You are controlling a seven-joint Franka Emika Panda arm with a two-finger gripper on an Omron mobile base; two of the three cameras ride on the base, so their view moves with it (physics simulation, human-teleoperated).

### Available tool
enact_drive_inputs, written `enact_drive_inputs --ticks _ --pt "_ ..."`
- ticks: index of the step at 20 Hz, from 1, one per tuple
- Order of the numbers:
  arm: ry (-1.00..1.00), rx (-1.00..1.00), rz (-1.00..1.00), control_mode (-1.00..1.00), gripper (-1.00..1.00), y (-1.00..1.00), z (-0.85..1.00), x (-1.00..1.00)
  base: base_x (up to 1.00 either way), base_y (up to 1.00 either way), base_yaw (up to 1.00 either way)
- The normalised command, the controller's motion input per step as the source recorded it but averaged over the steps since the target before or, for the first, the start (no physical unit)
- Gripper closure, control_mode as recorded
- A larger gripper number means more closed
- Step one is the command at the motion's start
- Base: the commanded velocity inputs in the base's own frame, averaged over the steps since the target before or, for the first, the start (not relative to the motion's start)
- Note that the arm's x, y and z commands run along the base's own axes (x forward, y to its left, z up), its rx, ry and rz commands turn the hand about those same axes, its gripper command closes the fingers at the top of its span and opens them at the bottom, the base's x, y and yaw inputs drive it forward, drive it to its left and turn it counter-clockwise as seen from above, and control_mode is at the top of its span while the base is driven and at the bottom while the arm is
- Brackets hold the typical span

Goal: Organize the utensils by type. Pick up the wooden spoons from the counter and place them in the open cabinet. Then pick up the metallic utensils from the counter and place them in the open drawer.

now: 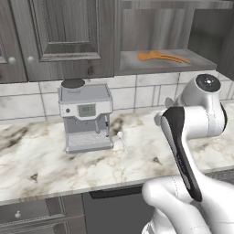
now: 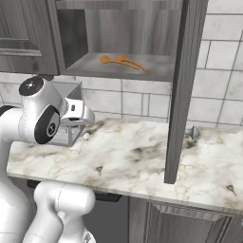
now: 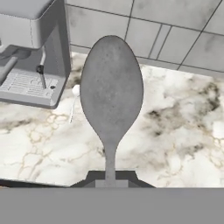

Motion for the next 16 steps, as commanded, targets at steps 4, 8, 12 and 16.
enact_drive_inputs --ticks 4,8,12,16 --pt "-0.08 0.0 0.0 -1.0 1.0 0.0 0.11 -0.01 0.0 0.0 0.0" --pt "0.0 0.0 0.0 -1.0 1.0 -0.02 0.0 0.0 0.0 0.0 0.0" --pt "0.0 0.0 0.0 -1.0 1.0 0.0 0.0 0.0 0.0 0.0 0.0" --pt "0.0 0.01 0.0 -1.0 1.0 -0.07 0.0 0.0 0.0 0.0 0.0"
